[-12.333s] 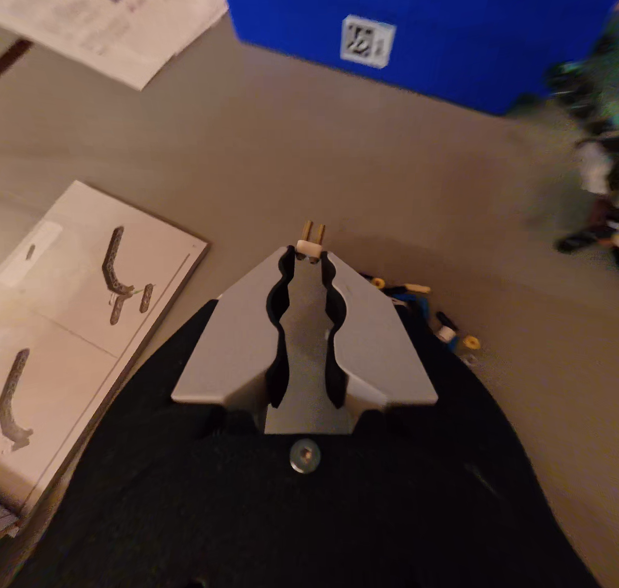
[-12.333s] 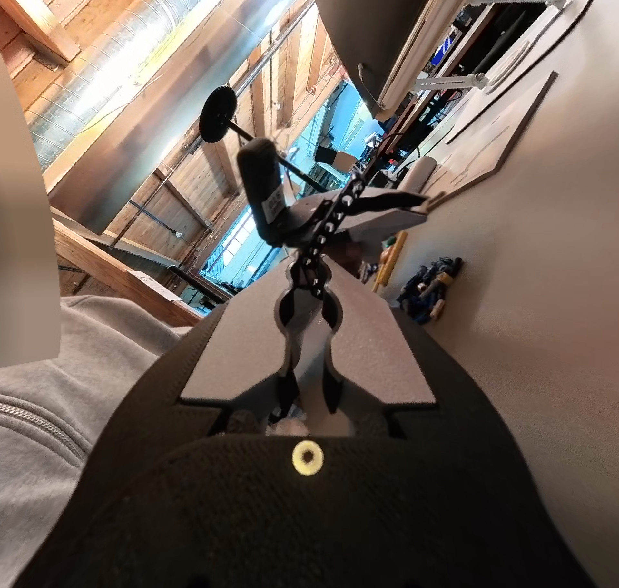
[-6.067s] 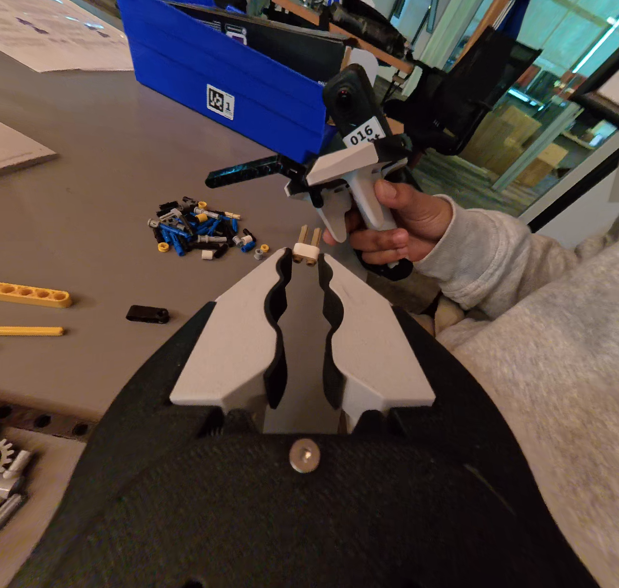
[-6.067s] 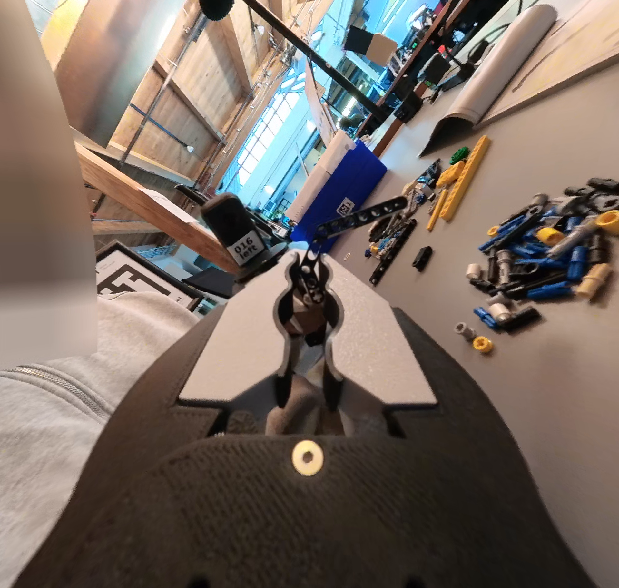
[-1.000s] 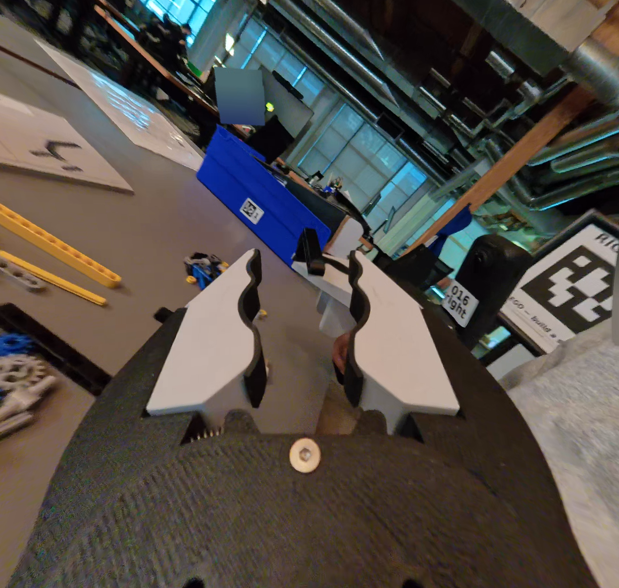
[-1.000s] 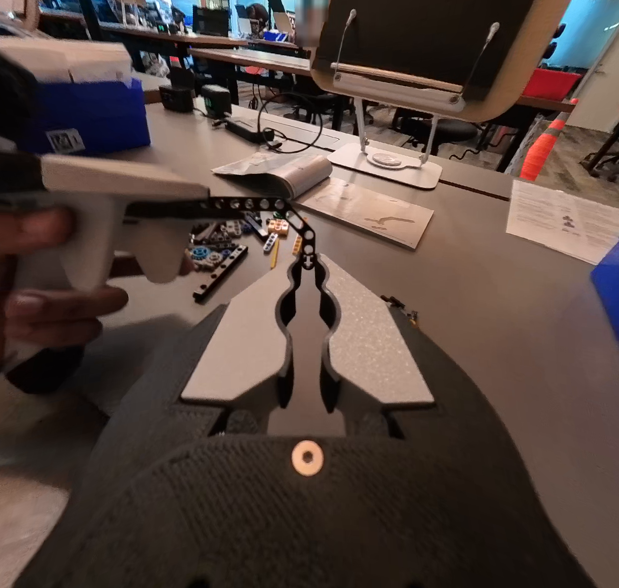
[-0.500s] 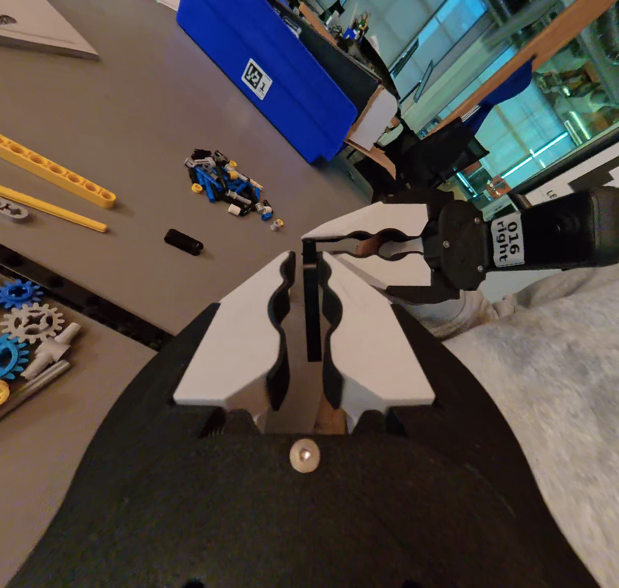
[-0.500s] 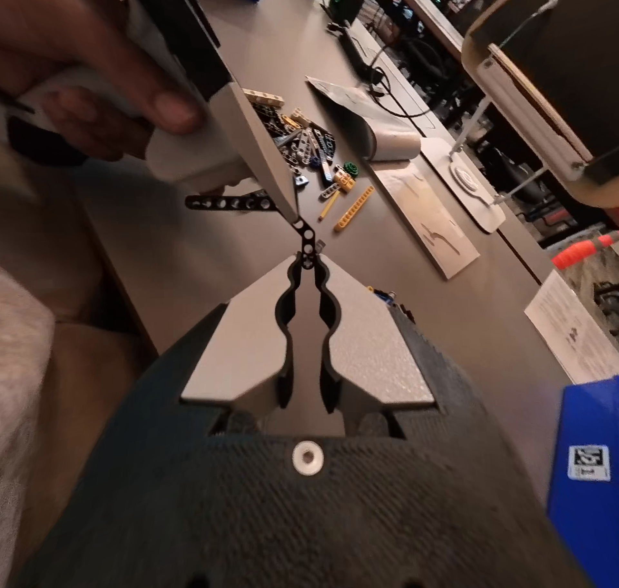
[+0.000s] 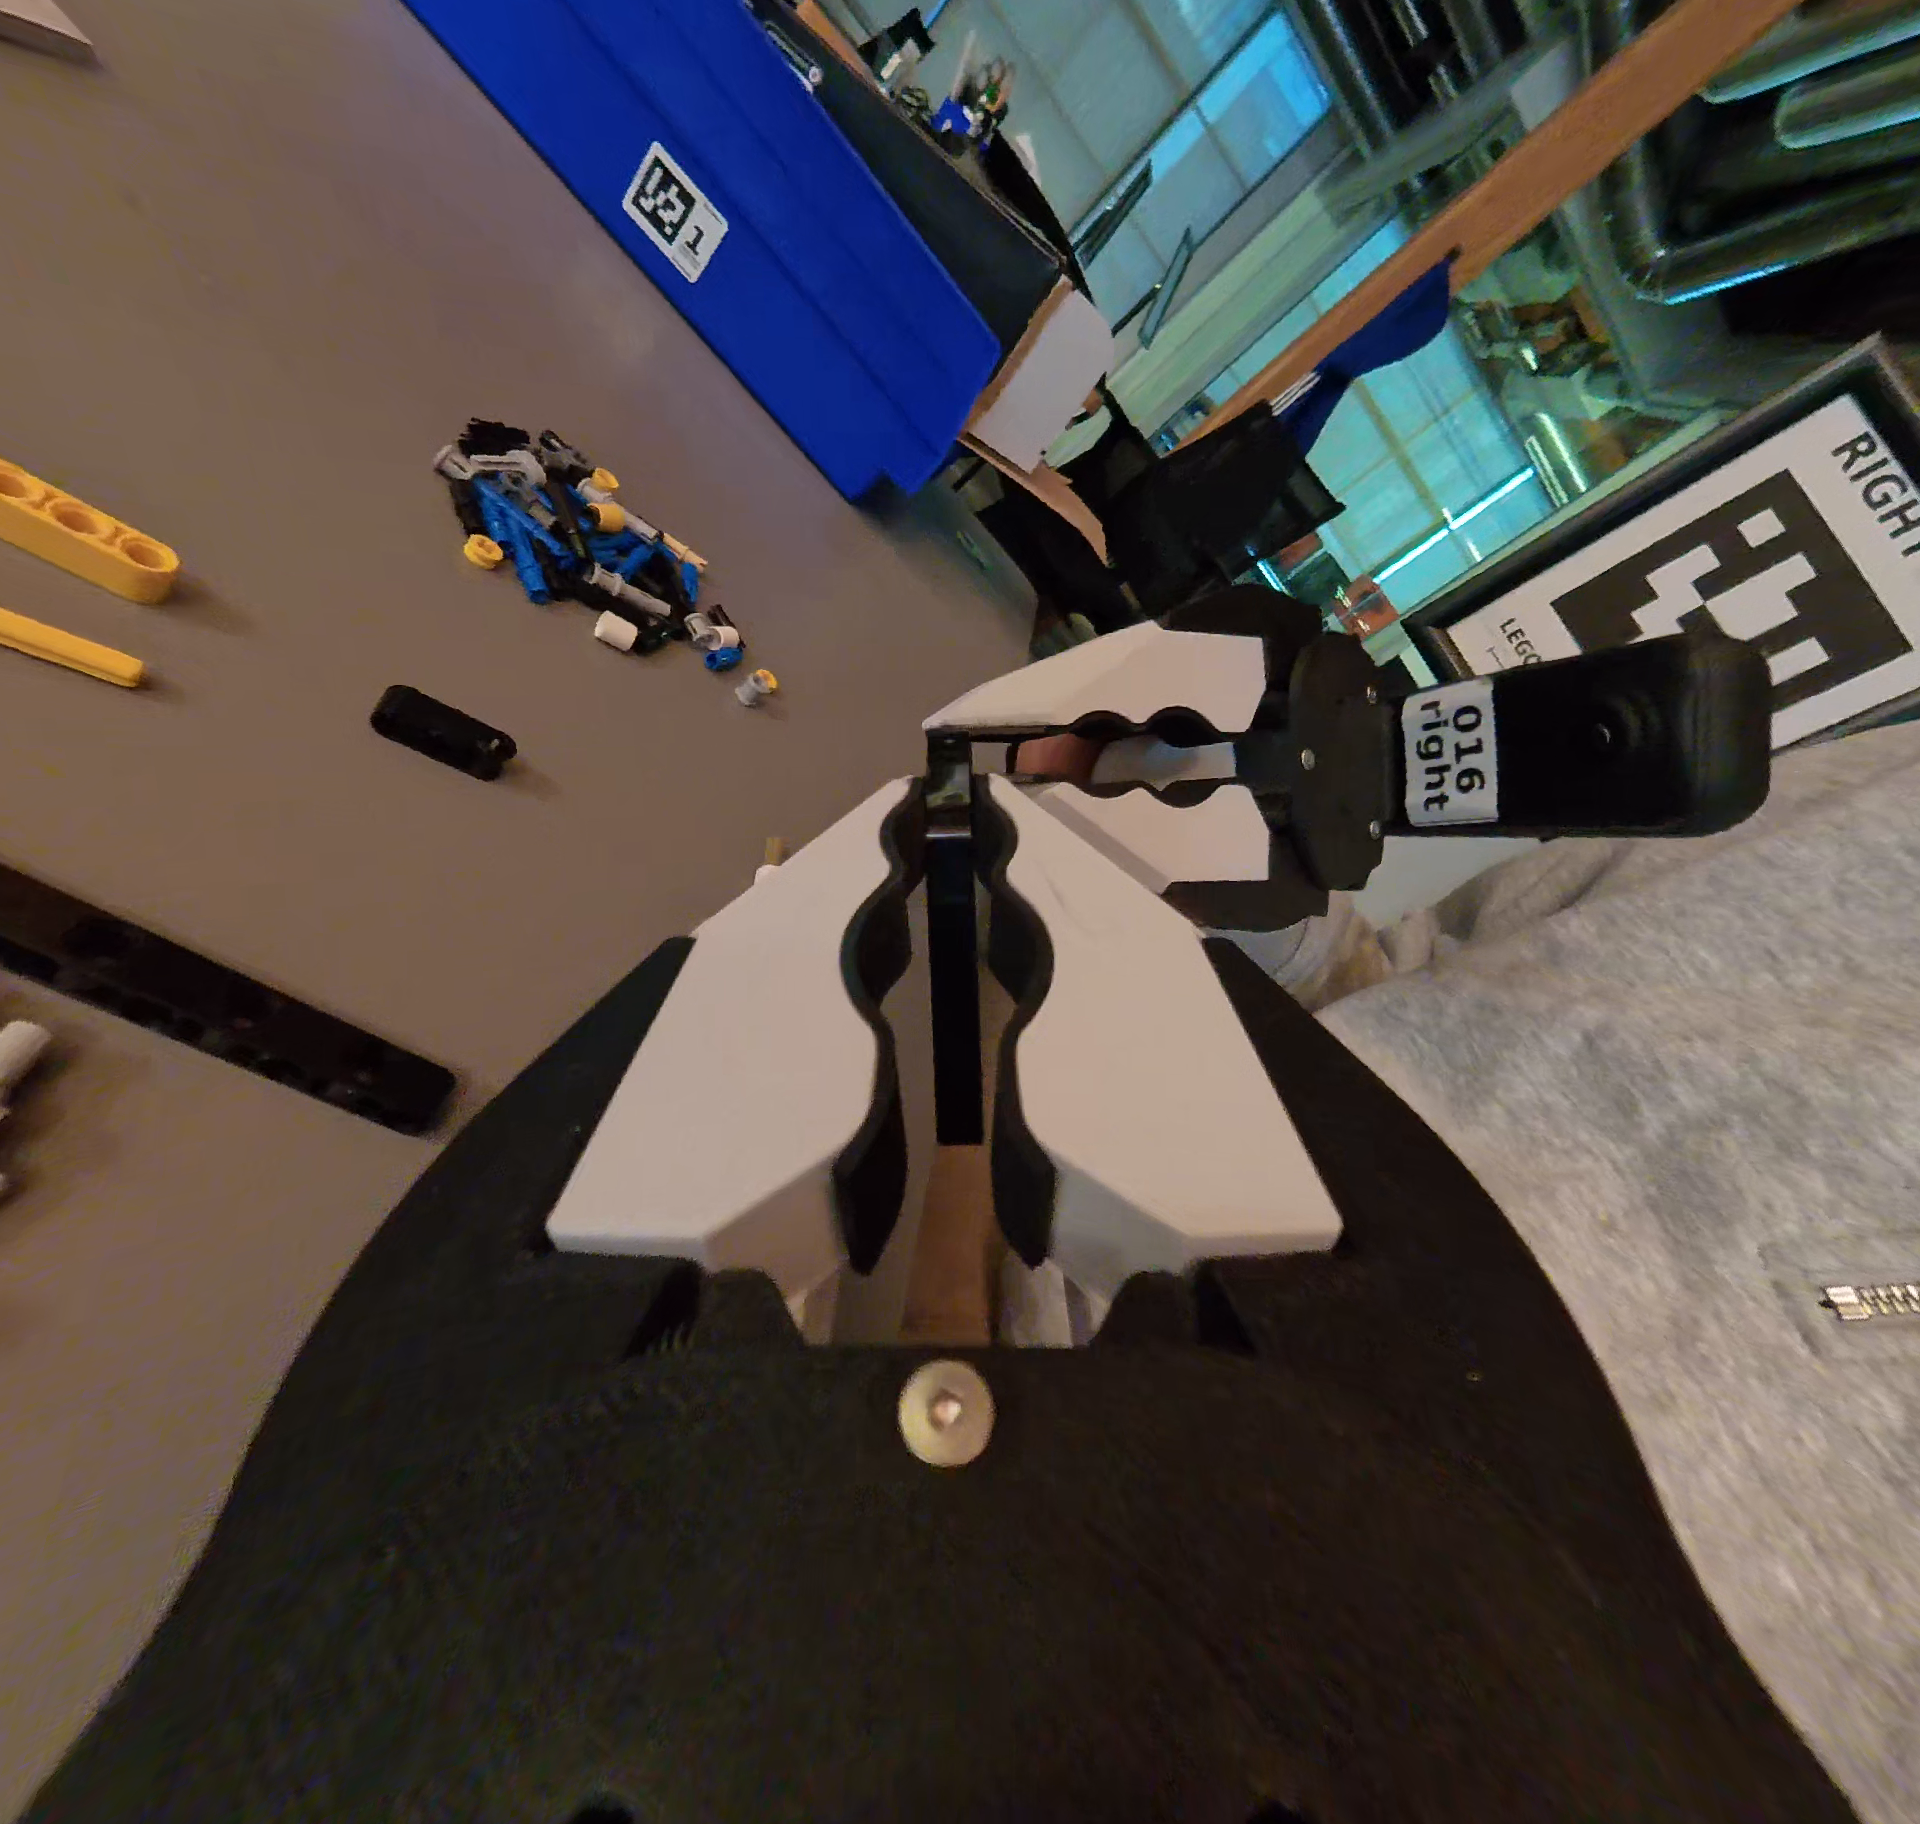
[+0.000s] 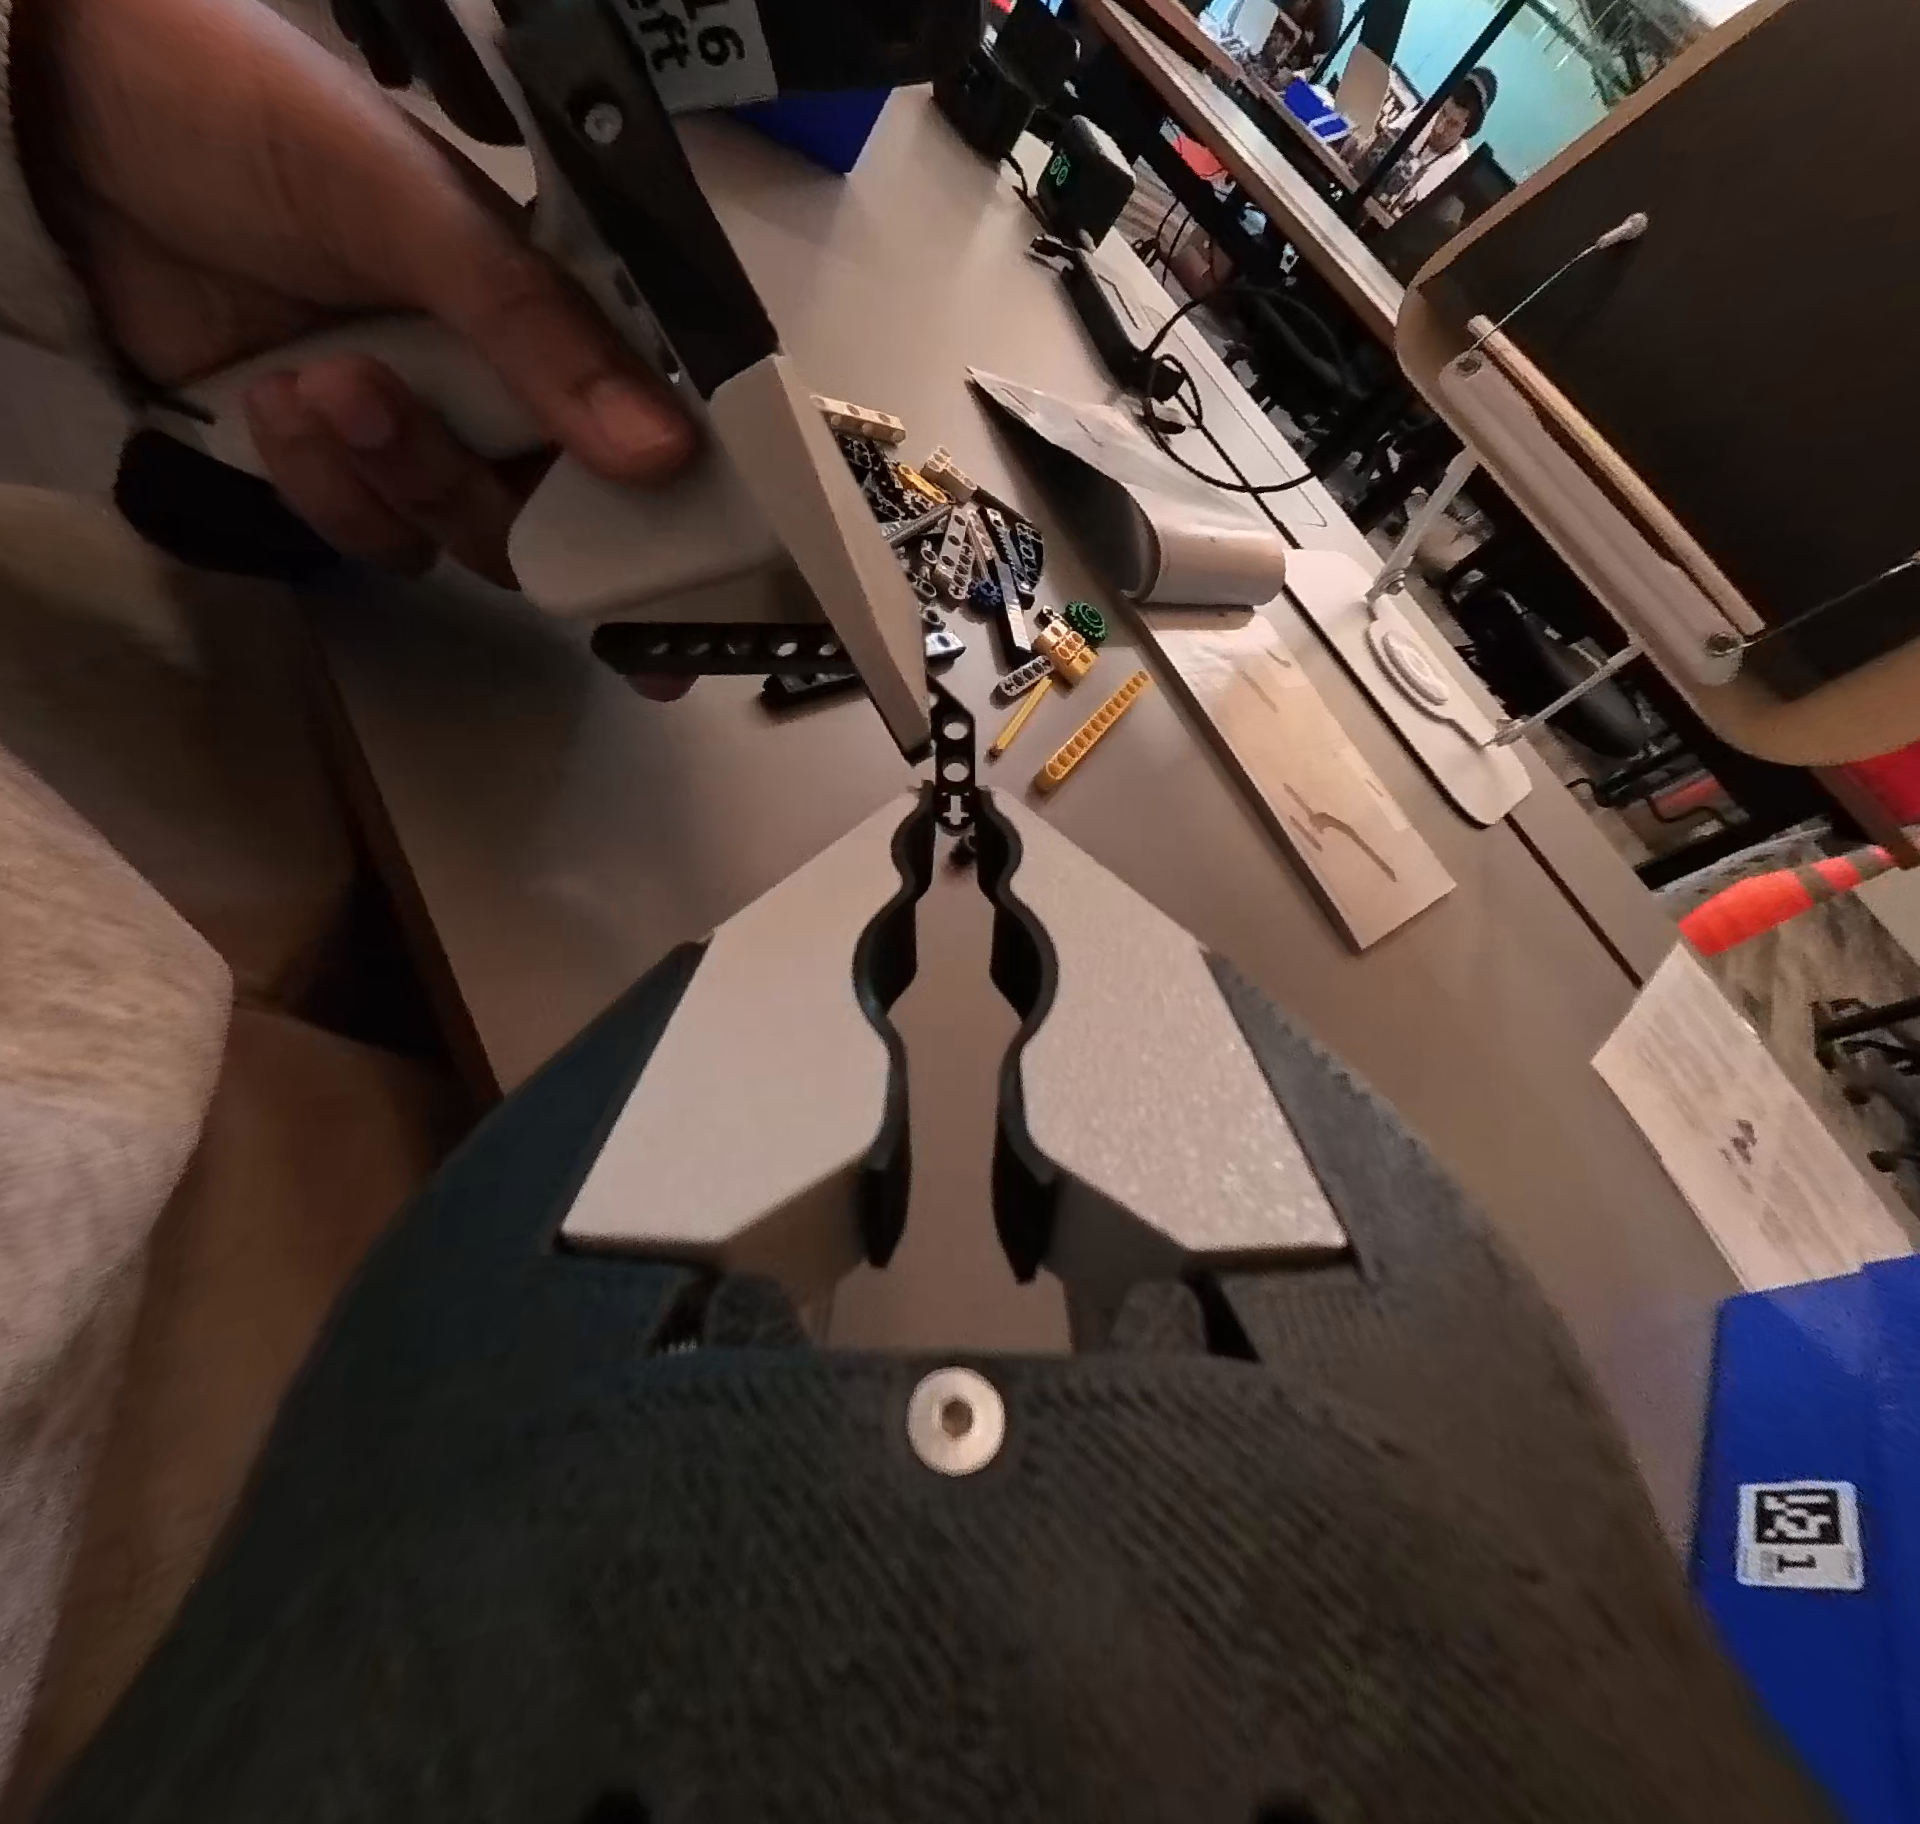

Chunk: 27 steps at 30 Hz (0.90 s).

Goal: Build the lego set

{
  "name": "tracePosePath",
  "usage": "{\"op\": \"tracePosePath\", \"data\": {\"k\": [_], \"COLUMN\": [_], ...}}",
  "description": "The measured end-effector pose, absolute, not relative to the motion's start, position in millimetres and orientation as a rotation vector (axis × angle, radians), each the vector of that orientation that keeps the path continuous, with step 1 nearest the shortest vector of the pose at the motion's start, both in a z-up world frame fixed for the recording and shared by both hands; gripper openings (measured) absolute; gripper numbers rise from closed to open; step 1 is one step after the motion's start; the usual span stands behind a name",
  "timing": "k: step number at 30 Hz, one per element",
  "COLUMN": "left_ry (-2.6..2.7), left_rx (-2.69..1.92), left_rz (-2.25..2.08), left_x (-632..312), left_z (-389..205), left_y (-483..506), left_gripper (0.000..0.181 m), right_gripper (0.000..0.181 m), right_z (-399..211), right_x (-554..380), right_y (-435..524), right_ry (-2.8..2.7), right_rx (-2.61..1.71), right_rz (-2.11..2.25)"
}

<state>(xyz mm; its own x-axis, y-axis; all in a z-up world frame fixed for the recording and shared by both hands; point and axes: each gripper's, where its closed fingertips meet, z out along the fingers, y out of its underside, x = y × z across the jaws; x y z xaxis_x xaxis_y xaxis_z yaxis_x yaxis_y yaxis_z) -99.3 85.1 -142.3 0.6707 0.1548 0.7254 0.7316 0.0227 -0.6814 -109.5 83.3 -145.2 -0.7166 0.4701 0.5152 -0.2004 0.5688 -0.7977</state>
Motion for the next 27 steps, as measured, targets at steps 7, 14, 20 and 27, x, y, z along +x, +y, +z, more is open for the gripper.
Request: {"op": "tracePosePath", "data": {"k": [7,14,20,27], "left_ry": [-0.876,-0.902,-0.896,-0.915], "left_rx": [-1.430,-1.429,-1.438,-1.372], "left_rz": [-0.441,-0.362,-0.358,-0.365], "left_x": [-124.5,-135.7,-135.0,-143.3], "left_z": [-141.2,-142.1,-144.9,-140.5], "left_y": [65.7,51.3,49.4,36.4], "left_gripper": [0.006,0.006,0.006,0.006], "right_gripper": [0.022,0.033,0.010,0.017], "right_z": [-140.7,-186.8,-199.7,-207.5], "right_x": [-123.9,-99.7,-83.1,-94.4], "right_y": [103.0,102.2,96.1,103.5], "right_ry": [-2.003,-2.386,-2.439,-2.500], "right_rx": [-0.344,-0.746,-0.905,-1.170], "right_rz": [1.170,1.142,1.131,1.143]}}
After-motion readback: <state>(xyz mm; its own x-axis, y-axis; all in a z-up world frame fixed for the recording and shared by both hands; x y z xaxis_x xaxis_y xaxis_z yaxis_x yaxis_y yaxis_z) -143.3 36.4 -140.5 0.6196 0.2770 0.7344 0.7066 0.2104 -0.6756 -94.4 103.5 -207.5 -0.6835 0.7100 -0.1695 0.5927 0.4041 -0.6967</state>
